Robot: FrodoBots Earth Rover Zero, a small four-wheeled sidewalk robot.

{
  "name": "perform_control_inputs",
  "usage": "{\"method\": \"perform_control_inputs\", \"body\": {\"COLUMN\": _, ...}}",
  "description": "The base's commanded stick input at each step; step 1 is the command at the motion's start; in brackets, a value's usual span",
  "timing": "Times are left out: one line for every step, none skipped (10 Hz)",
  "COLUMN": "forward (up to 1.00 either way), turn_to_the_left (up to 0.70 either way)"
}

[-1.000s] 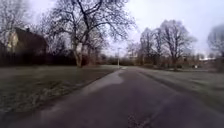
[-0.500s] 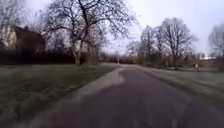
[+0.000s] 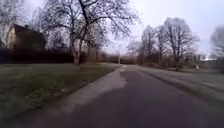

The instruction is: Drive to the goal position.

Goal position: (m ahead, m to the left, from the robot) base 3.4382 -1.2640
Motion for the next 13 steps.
{"method": "perform_control_inputs", "body": {"forward": 1.0, "turn_to_the_left": -0.4}}
{"method": "perform_control_inputs", "body": {"forward": 1.0, "turn_to_the_left": -0.4}}
{"method": "perform_control_inputs", "body": {"forward": 1.0, "turn_to_the_left": -0.19}}
{"method": "perform_control_inputs", "body": {"forward": 1.0, "turn_to_the_left": 0.0}}
{"method": "perform_control_inputs", "body": {"forward": 1.0, "turn_to_the_left": 0.0}}
{"method": "perform_control_inputs", "body": {"forward": 1.0, "turn_to_the_left": 0.0}}
{"method": "perform_control_inputs", "body": {"forward": 1.0, "turn_to_the_left": 0.0}}
{"method": "perform_control_inputs", "body": {"forward": 1.0, "turn_to_the_left": 0.0}}
{"method": "perform_control_inputs", "body": {"forward": 1.0, "turn_to_the_left": 0.0}}
{"method": "perform_control_inputs", "body": {"forward": 1.0, "turn_to_the_left": 0.0}}
{"method": "perform_control_inputs", "body": {"forward": 1.0, "turn_to_the_left": 0.0}}
{"method": "perform_control_inputs", "body": {"forward": 1.0, "turn_to_the_left": 0.0}}
{"method": "perform_control_inputs", "body": {"forward": 1.0, "turn_to_the_left": 0.0}}
